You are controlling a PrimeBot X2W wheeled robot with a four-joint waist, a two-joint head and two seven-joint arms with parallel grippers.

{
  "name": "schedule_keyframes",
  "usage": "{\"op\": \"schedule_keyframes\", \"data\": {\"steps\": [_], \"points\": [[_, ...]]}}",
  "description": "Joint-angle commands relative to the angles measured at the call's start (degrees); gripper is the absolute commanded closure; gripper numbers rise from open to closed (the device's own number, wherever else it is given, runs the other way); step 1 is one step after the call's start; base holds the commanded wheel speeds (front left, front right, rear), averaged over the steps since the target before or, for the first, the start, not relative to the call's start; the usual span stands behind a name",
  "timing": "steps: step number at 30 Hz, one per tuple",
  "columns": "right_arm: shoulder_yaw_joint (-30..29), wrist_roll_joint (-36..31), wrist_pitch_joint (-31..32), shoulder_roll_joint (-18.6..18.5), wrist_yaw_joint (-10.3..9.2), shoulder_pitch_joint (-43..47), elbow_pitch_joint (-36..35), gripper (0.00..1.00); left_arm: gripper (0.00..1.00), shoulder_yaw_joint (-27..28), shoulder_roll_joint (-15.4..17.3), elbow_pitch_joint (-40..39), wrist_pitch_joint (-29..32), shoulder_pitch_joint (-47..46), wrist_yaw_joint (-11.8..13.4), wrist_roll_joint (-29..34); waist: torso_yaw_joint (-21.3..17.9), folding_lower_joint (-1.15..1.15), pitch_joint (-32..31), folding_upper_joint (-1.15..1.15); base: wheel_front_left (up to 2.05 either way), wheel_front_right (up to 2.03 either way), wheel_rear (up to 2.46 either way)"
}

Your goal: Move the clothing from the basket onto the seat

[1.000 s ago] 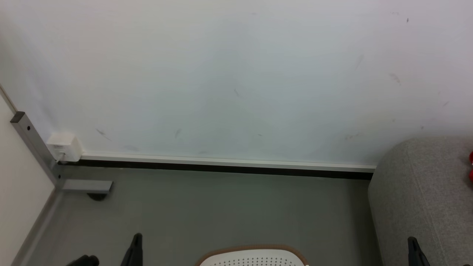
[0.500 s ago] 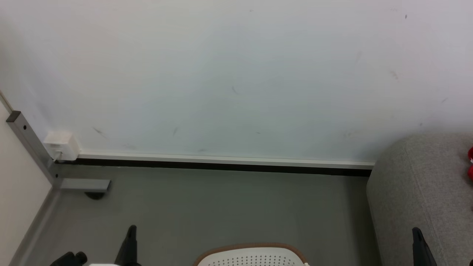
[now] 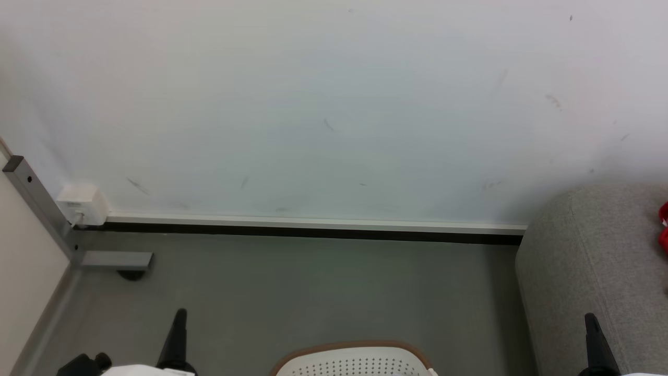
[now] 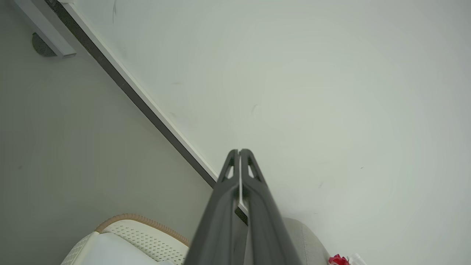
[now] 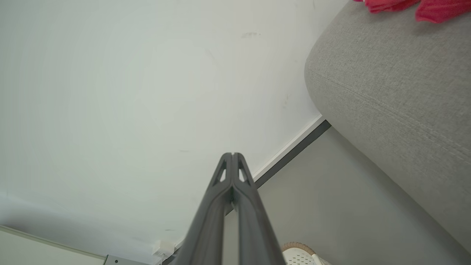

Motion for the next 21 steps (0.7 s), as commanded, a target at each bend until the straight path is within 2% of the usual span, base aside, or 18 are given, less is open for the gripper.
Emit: {"op": "schedule_keyframes", "data": {"steps": [1,21], "points": [[-0.32,1.74,0.37,-0.64,-0.05,-1.6,-0.84,1.0,1.0,0.43,0.22,-0.94,0.34,-1.36,-0.07,-1.7,-0.03,0.0,0.05,0.0,0.0,0.0,0.0],[-0.96,13.3,3.33,-0.83,-0.07,-3.31,-1.27,1.0,1.0,2.12,0.18,-2.55,3.42,-2.29,-0.16,-13.68,-0.62,0.0,0.85,0.0,0.0,0.0,0.0]]}}
